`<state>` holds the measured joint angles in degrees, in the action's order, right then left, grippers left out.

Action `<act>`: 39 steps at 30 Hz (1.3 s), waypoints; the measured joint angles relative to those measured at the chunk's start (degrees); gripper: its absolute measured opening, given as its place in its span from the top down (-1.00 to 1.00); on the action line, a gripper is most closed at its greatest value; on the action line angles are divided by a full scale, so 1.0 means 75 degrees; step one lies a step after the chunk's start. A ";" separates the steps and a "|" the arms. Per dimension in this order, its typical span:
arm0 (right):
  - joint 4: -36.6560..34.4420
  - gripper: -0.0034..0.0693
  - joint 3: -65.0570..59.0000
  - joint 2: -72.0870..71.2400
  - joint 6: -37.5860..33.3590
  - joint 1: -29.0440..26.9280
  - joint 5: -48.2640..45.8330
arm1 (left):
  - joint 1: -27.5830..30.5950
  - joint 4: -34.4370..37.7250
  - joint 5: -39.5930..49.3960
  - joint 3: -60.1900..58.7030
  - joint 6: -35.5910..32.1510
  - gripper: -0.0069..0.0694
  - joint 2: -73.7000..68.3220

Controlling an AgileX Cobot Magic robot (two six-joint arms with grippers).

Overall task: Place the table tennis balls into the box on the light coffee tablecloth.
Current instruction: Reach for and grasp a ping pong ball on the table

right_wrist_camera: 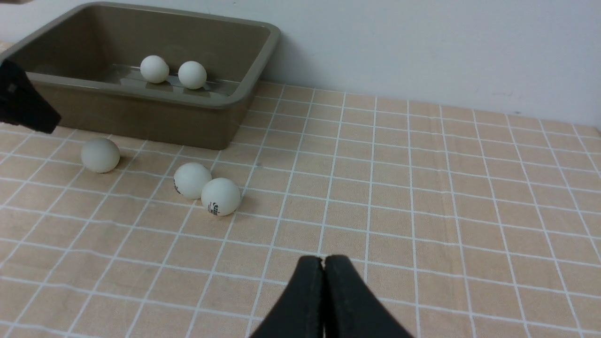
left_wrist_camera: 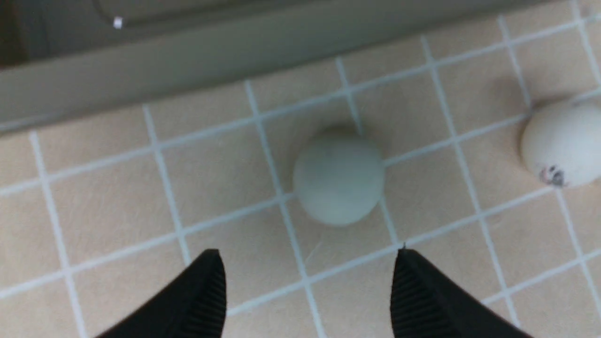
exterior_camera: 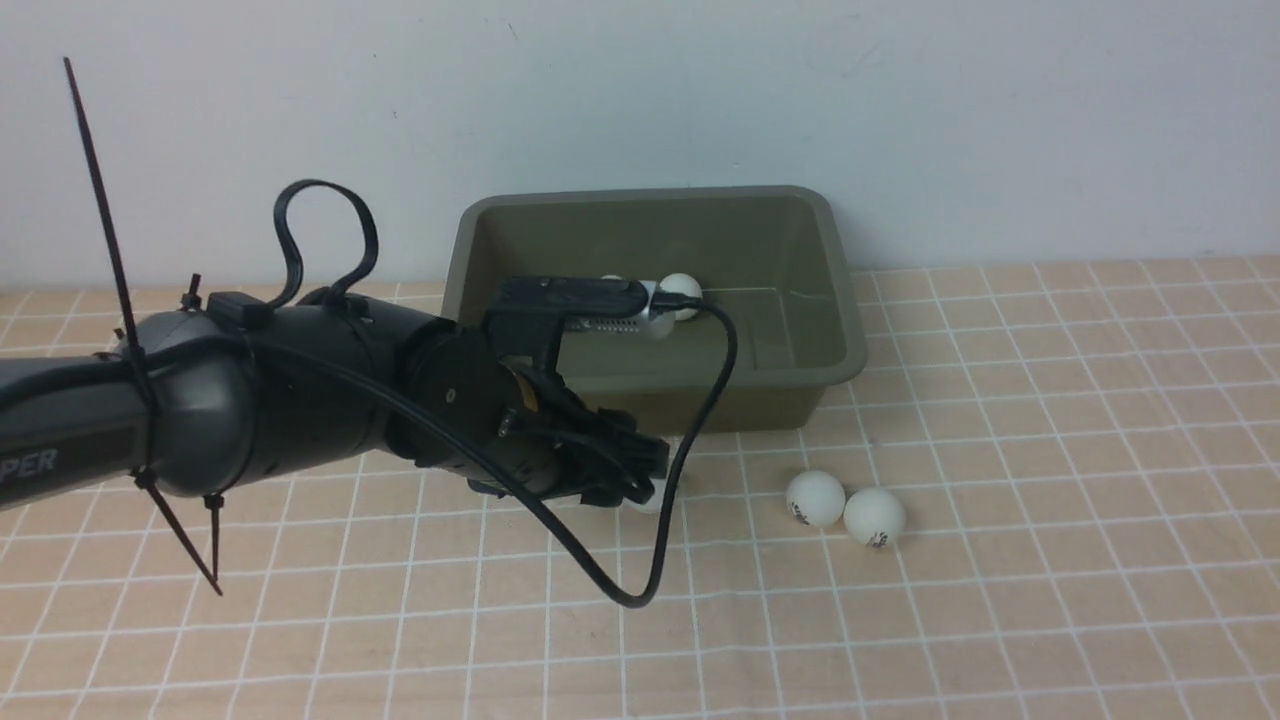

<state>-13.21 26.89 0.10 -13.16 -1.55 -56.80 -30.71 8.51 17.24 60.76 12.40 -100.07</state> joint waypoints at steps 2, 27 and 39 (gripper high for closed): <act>0.0000 0.95 0.0000 0.0000 0.0000 0.0000 0.0000 | -0.0095 -0.0002 -0.0325 0.0000 0.0002 -0.21 -0.0014; 0.0002 0.95 0.0000 0.0000 -0.0033 0.0000 0.0000 | -0.0358 -0.0101 -0.2299 0.0000 0.0002 -0.21 -0.1570; 0.0027 0.95 0.0000 0.0000 -0.0033 0.0000 0.0000 | -0.0787 -0.0125 -0.0853 0.0008 -0.0319 0.03 -0.0980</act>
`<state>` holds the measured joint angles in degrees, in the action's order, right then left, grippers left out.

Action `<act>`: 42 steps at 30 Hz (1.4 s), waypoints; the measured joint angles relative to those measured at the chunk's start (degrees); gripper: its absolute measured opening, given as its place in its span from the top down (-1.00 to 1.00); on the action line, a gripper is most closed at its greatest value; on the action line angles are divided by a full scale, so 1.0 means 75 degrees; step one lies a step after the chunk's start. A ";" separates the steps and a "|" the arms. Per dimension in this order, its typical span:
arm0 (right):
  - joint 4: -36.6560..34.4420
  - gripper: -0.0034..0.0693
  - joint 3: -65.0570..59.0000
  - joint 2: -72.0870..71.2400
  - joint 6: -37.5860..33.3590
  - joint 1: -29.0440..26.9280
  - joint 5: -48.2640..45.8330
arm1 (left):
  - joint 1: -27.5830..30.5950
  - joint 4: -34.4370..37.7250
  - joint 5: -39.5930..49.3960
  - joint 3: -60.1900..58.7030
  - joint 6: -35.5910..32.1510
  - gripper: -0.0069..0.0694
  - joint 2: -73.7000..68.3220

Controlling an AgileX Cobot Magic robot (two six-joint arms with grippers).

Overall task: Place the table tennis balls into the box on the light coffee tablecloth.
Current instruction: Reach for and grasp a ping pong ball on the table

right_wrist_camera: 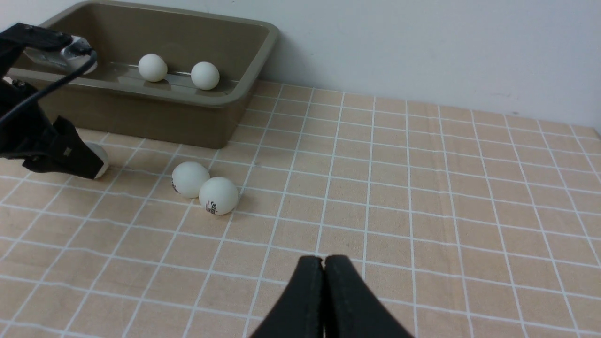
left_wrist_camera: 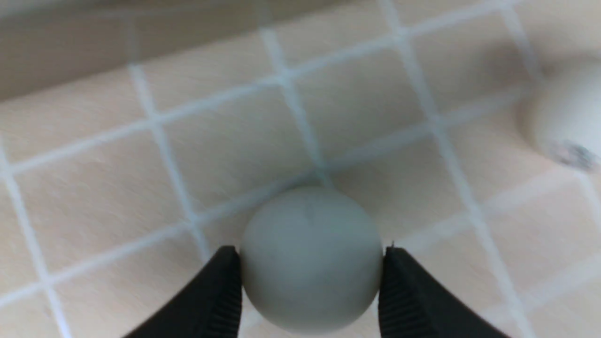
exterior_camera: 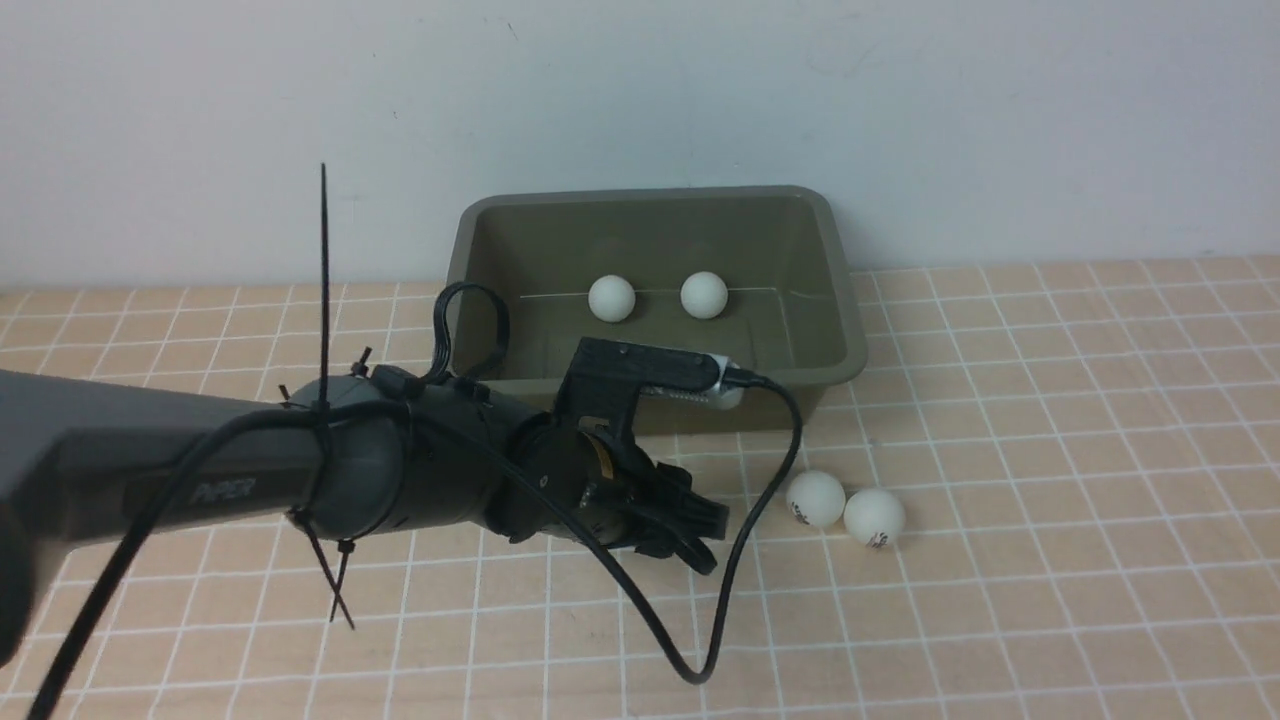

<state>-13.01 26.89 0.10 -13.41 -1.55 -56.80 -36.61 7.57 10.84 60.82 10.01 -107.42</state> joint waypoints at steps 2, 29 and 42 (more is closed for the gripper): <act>0.0018 0.95 0.0000 0.0000 0.0000 0.0000 0.0000 | -0.0362 0.0000 0.0304 0.0000 -0.0349 0.03 0.0512; 0.0145 0.95 0.0000 0.0000 0.0000 0.0000 0.0000 | 0.2149 -0.0410 0.1519 0.2730 -0.2604 -0.55 -0.0147; -0.0278 0.95 0.0000 0.0000 0.0000 0.0000 0.0000 | 0.2025 0.0705 0.3738 0.3325 -0.2621 -0.05 0.1025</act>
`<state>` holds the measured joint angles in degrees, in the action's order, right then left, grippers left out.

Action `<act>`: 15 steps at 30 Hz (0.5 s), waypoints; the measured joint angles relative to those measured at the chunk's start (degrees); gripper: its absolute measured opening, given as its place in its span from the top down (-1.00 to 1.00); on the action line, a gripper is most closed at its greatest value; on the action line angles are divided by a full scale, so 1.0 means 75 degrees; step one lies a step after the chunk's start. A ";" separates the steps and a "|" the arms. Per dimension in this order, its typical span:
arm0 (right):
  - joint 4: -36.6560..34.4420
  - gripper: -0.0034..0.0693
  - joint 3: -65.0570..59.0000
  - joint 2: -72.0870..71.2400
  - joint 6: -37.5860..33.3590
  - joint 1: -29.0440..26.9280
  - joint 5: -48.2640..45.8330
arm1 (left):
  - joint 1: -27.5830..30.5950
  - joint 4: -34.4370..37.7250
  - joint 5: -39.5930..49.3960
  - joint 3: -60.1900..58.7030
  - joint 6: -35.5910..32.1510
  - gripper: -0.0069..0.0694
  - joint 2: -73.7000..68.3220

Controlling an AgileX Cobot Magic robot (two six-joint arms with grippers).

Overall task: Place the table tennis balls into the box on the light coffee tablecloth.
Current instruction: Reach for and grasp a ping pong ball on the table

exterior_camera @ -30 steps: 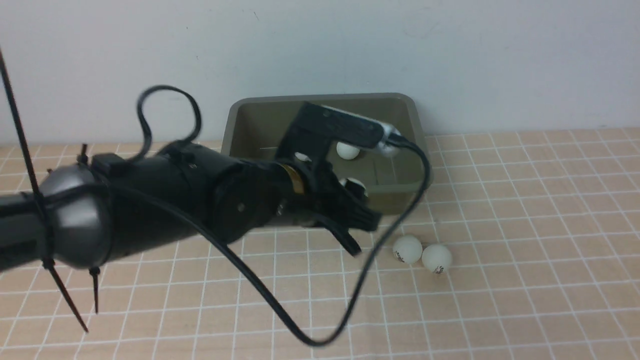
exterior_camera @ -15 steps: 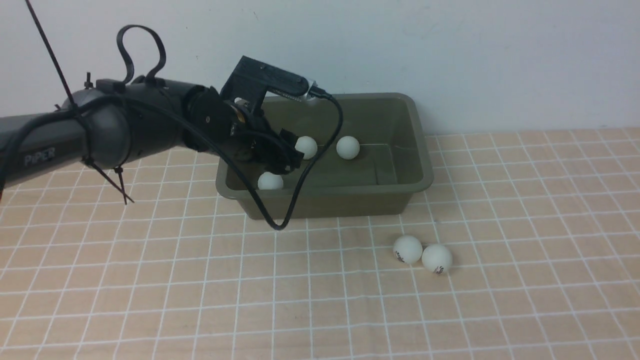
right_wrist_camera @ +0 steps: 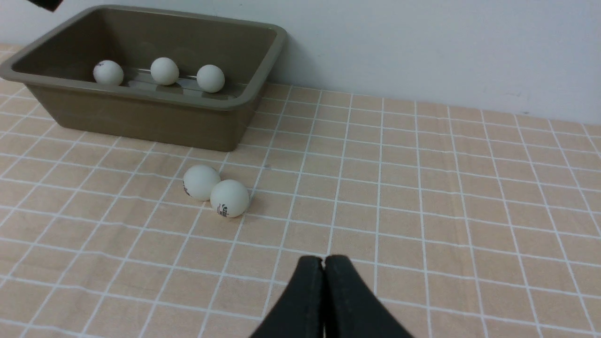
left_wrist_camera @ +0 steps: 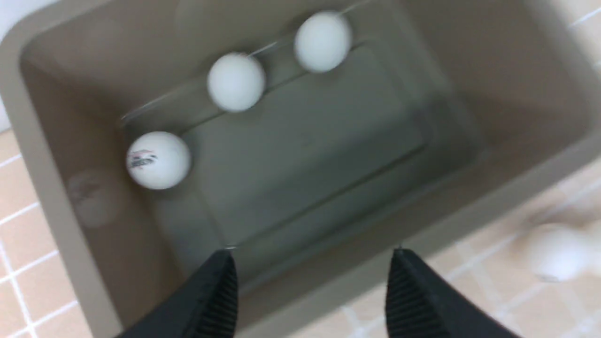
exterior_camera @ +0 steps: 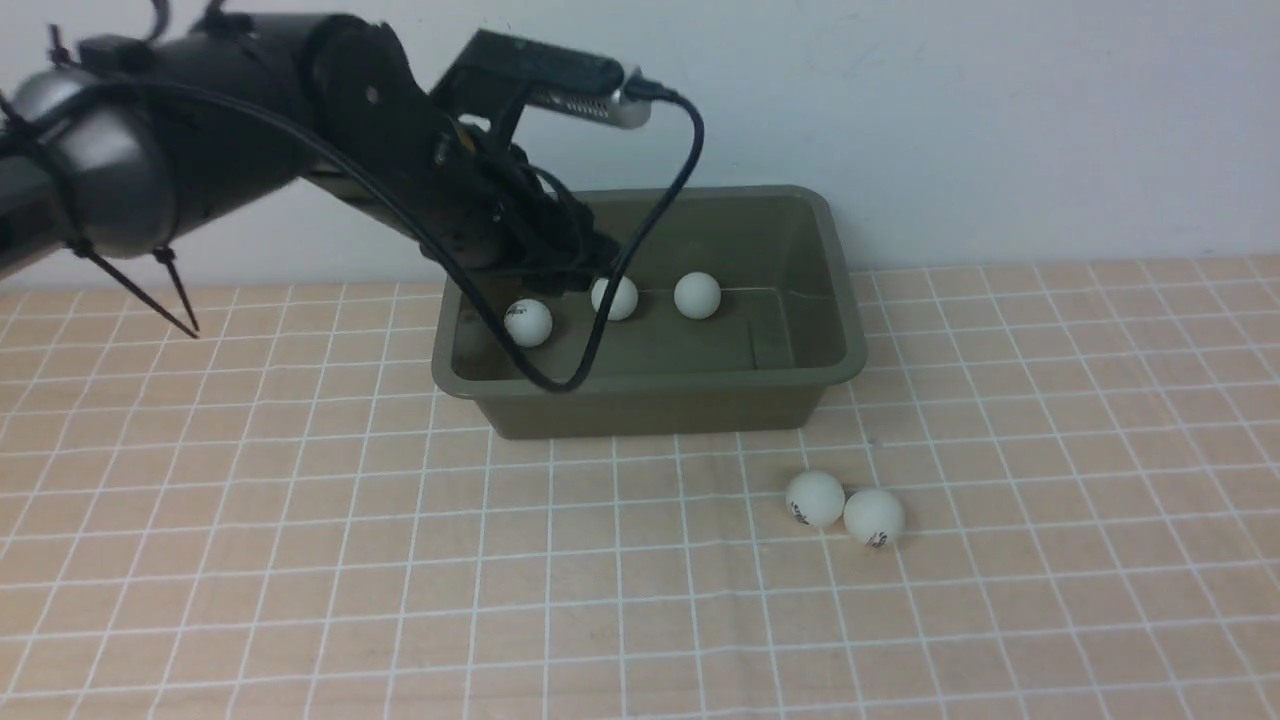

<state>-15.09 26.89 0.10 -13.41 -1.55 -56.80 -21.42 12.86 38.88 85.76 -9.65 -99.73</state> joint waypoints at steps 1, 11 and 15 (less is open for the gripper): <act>-0.0061 0.95 0.0000 0.0000 0.0000 0.0000 0.0000 | -0.0010 0.0096 0.0106 0.0001 -0.0005 0.01 0.0180; -0.2391 0.95 0.0000 0.0525 -0.2486 0.0000 0.0000 | -0.0009 0.0376 0.3291 0.0031 -0.0839 0.81 0.2150; -0.3355 0.95 0.0000 0.1387 -0.3593 0.0000 -0.0016 | -0.0009 0.0393 0.4023 0.0031 -0.1246 0.97 0.2376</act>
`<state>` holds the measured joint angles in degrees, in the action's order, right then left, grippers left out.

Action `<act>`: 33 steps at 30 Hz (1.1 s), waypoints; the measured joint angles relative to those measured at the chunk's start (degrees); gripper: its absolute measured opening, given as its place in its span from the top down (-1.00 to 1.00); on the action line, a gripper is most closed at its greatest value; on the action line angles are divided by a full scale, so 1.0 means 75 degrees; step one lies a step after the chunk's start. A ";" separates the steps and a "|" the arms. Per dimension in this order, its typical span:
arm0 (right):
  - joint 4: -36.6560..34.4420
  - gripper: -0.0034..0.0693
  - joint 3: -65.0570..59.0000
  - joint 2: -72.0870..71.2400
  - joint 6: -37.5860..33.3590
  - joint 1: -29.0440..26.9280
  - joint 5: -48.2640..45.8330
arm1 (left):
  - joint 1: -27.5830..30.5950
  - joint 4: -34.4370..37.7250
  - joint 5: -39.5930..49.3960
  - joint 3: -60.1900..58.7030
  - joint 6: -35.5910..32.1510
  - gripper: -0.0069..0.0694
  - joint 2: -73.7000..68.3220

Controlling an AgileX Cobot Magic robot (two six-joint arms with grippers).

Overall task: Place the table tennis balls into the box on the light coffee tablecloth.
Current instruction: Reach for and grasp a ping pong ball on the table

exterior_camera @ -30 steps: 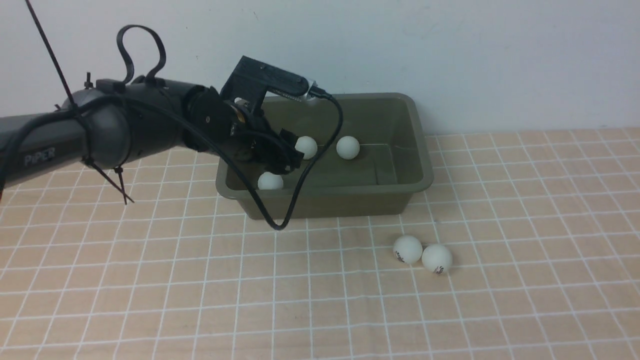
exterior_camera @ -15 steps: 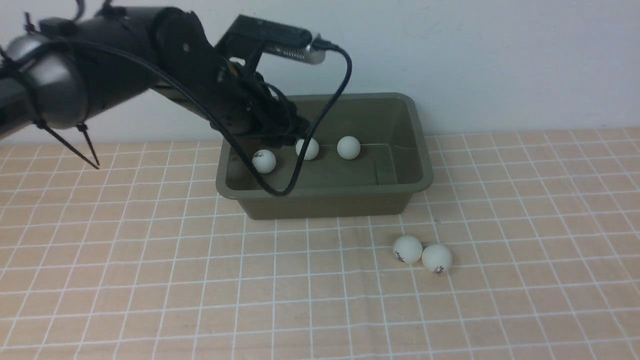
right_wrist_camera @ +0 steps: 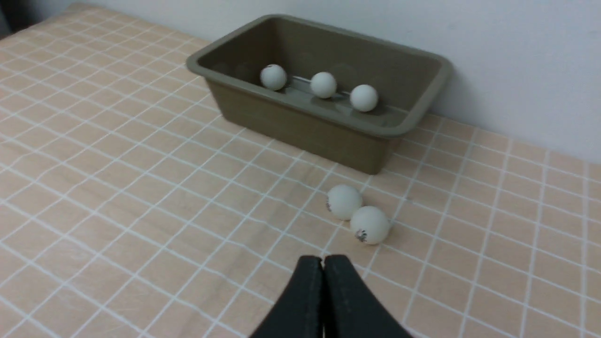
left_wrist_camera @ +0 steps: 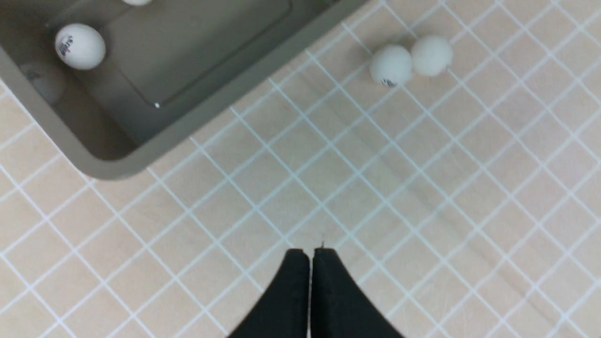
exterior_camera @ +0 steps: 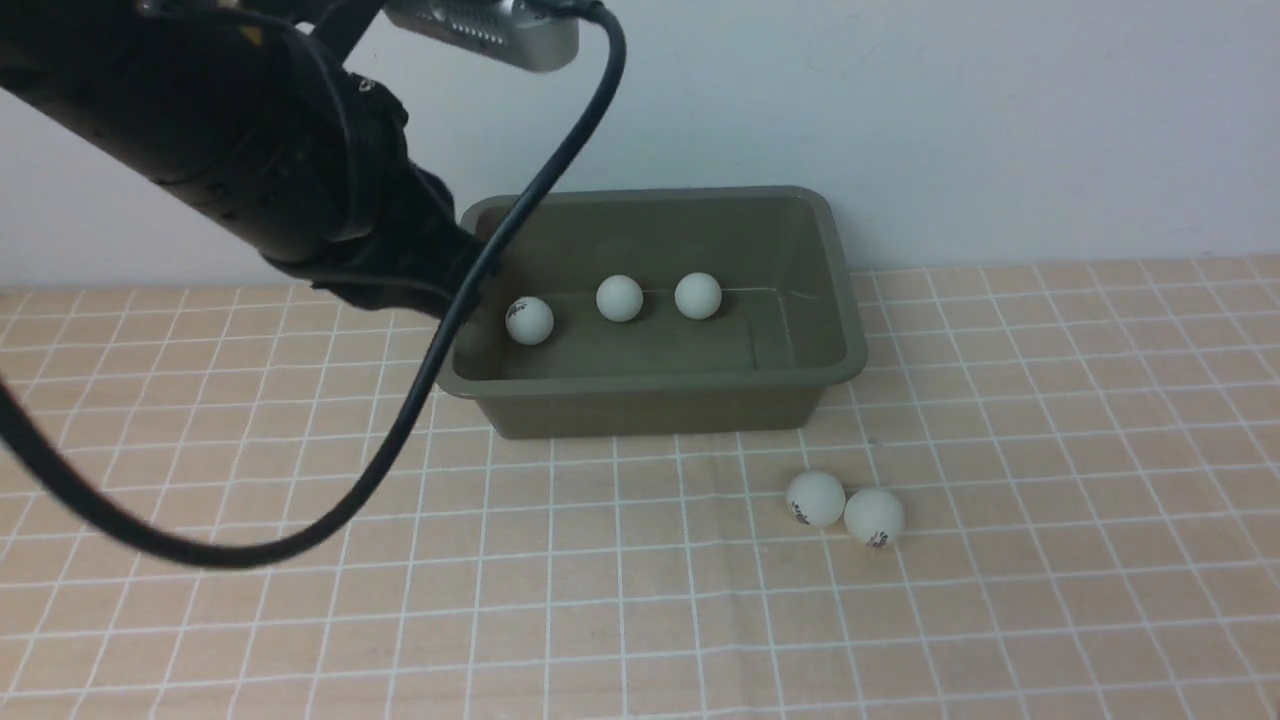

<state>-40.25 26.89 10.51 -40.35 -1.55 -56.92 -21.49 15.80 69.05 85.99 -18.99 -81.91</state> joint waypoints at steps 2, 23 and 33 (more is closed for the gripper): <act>-0.0346 0.95 0.0038 0.0568 -0.0394 0.0000 -0.0029 | 0.0000 0.0111 0.0210 -0.0007 -0.0332 0.99 0.0077; 0.0253 0.95 0.3952 0.7661 -0.1066 0.0656 -0.0706 | 0.0000 0.1092 -0.2539 -0.3492 -0.1742 1.00 0.2368; 0.2738 0.93 0.6125 1.1176 0.0651 0.2072 -0.0642 | 0.0000 0.1117 -0.2759 -0.3540 -0.1757 1.00 0.2368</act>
<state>-19.72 72.83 94.33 -35.47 13.99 -61.74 -21.49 24.19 48.35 59.44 -32.17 -64.15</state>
